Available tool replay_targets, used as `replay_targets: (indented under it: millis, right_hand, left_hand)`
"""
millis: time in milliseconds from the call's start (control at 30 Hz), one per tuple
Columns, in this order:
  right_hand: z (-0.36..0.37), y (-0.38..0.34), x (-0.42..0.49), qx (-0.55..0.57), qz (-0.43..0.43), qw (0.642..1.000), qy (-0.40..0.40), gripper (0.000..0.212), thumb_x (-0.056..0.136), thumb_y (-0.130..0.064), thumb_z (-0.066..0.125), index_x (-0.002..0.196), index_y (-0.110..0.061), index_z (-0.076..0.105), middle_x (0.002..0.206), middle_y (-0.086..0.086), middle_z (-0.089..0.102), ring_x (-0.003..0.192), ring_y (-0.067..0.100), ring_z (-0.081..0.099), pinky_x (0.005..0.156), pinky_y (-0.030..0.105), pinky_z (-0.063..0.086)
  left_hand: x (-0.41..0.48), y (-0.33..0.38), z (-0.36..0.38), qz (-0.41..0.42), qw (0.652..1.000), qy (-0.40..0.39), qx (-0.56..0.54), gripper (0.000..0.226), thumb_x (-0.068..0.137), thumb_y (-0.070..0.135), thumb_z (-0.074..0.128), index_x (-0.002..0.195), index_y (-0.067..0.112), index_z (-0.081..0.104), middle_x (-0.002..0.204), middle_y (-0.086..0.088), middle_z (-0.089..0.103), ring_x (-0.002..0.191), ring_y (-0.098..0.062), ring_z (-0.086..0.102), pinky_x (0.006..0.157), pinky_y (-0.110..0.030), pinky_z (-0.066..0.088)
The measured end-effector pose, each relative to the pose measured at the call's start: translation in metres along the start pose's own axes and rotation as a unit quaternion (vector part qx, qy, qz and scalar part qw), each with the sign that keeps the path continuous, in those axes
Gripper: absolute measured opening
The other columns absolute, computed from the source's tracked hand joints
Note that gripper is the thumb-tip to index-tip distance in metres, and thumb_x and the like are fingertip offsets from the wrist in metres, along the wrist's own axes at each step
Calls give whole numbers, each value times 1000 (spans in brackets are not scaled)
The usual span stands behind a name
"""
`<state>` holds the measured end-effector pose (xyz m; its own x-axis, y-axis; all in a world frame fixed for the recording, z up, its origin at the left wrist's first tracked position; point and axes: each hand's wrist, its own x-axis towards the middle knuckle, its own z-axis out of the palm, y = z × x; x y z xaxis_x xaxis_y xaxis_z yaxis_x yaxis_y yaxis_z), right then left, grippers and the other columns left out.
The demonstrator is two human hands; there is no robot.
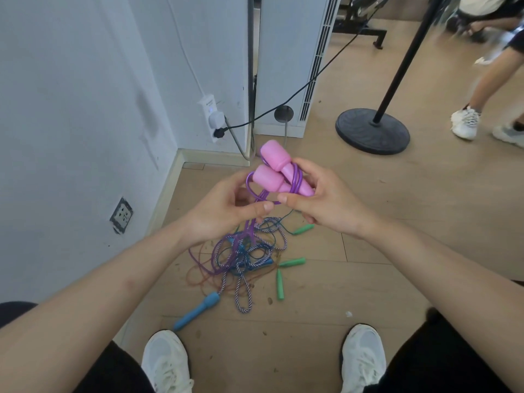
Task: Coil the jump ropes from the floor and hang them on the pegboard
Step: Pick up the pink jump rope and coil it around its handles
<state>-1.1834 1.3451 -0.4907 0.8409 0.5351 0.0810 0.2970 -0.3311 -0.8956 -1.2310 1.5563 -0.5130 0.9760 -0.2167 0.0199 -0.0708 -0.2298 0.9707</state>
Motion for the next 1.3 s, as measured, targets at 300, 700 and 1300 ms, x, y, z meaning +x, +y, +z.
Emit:
replay_targets:
  millis: [300, 700, 1300]
  right_hand:
    - [-6, 20, 13, -54, 32, 994, 94, 49, 79, -33, 76, 125, -35, 58, 85, -1, 70, 52, 3, 51, 60, 29, 44]
    - [0, 30, 8, -312, -15, 950, 1, 43, 86, -30, 70, 122, -38, 47, 95, -6, 64, 84, 27, 61, 77, 43, 53]
    - [24, 15, -8, -209, -10, 955, -209, 31, 73, -53, 81, 92, -49, 57, 79, -5, 61, 74, 16, 56, 73, 43, 51]
  left_hand:
    - [-3, -15, 0, -20, 981, 35, 191, 27, 83, 25, 80, 104, 24, 63, 75, 1, 70, 67, -23, 66, 69, -38, 55]
    - [-11, 11, -7, 111, 915, 38, 386, 11, 93, 26, 65, 85, 29, 58, 62, 13, 54, 60, -10, 49, 60, -33, 43]
    - [1, 10, -17, 100, 976, 9, 194, 25, 64, 29, 94, 79, 20, 76, 77, 2, 73, 73, -21, 69, 69, -43, 56]
